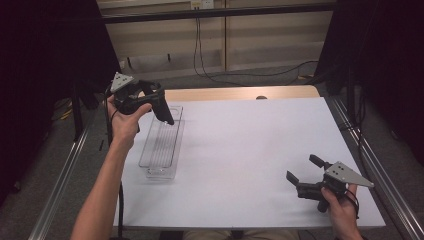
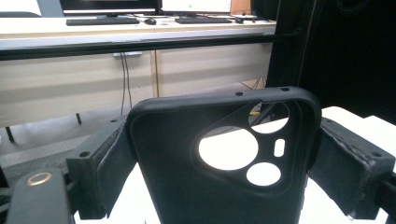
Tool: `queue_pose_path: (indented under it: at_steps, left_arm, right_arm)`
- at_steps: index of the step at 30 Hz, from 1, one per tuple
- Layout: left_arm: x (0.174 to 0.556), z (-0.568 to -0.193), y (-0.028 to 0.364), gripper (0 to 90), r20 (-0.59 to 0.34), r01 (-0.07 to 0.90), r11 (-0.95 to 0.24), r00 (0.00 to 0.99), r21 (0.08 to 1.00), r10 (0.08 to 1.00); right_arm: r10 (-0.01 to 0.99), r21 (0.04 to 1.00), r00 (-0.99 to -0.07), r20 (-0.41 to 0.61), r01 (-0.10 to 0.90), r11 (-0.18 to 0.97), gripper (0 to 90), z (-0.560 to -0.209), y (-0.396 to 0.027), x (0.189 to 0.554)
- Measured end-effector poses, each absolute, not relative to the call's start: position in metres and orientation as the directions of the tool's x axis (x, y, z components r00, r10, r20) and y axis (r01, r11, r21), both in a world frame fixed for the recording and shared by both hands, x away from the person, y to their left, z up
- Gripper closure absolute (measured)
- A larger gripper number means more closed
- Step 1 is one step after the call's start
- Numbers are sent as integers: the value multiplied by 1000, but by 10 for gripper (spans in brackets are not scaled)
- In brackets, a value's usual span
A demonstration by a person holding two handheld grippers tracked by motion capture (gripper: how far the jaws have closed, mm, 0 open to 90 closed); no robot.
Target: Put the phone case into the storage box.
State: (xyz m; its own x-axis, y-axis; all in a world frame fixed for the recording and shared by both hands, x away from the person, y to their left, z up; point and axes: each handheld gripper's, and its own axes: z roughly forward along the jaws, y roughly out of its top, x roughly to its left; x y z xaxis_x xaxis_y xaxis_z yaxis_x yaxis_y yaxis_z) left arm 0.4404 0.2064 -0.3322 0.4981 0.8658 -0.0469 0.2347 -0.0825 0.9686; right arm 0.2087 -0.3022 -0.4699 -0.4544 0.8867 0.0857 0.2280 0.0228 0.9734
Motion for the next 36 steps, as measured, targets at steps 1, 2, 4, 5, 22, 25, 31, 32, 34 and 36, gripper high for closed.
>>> queue_pose_path:
  at_steps: [1,2,4,5,22,25,31,32,34,36]
  left_arm:
    - [442,-333,205,131,-46,235,-82,491,969,870]
    - [443,-333,204,131,-50,233,-76,491,969,870]
    - [445,-335,203,131,-45,237,-81,482,968,875]
    - [447,-336,203,131,-42,244,-85,473,966,880]
    - [472,-356,196,130,-8,267,-126,450,955,893]
    - [476,-361,195,129,-8,266,-124,445,956,895]
    - [481,-368,194,128,-13,271,-122,448,955,894]
    - [482,-369,193,128,-12,275,-125,447,953,894]
    - [484,-371,192,127,-4,268,-129,445,955,896]
    - [485,-373,191,127,0,270,-133,444,954,896]
  right_arm:
    - [885,973,-456,90,232,20,0,-470,-302,208]
    - [884,972,-458,87,232,24,0,-470,-302,208]
    - [884,973,-459,88,231,24,0,-470,-301,208]
    - [884,973,-460,87,230,24,0,-470,-301,209]
    - [877,972,-472,88,234,28,0,-470,-301,208]
    - [877,972,-473,86,233,31,0,-470,-301,208]
    - [877,972,-473,85,234,32,0,-471,-301,208]
    - [878,972,-471,87,234,30,0,-471,-301,208]
    - [877,971,-472,88,235,29,0,-471,-301,208]
    - [877,972,-473,87,234,30,0,-471,-301,208]
